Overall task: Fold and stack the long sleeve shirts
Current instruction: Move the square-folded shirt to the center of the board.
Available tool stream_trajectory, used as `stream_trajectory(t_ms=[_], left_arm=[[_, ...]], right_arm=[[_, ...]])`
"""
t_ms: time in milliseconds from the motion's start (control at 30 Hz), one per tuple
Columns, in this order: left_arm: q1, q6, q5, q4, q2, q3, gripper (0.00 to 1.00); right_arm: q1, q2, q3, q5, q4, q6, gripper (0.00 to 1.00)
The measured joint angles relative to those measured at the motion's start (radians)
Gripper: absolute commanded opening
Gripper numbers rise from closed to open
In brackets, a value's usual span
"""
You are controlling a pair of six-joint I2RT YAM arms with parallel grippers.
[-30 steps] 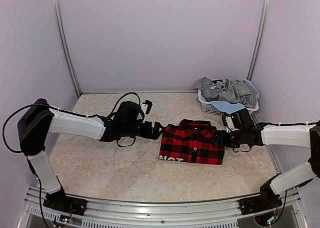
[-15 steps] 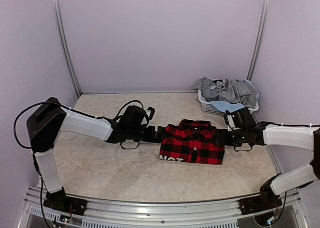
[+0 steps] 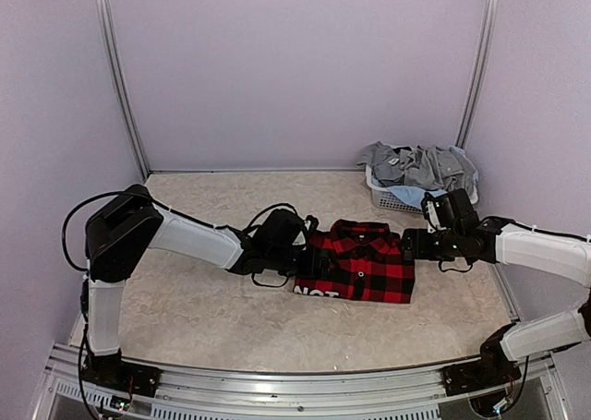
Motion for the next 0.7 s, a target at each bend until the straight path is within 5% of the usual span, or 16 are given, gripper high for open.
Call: stream_trajectory(t_ms=[367, 700], left_arm=[[-0.168, -0.034, 0.069, -0.008, 0.18, 0.297, 0.88], [-0.118, 0.013, -0.053, -0.03, 0.072, 0.114, 0.96]], right_arm=[[0.0, -0.026, 0.024, 0.037, -0.048, -0.022, 0.89], [0.002, 0.063, 0.06, -0.027, -0.005, -0.112, 0.88]])
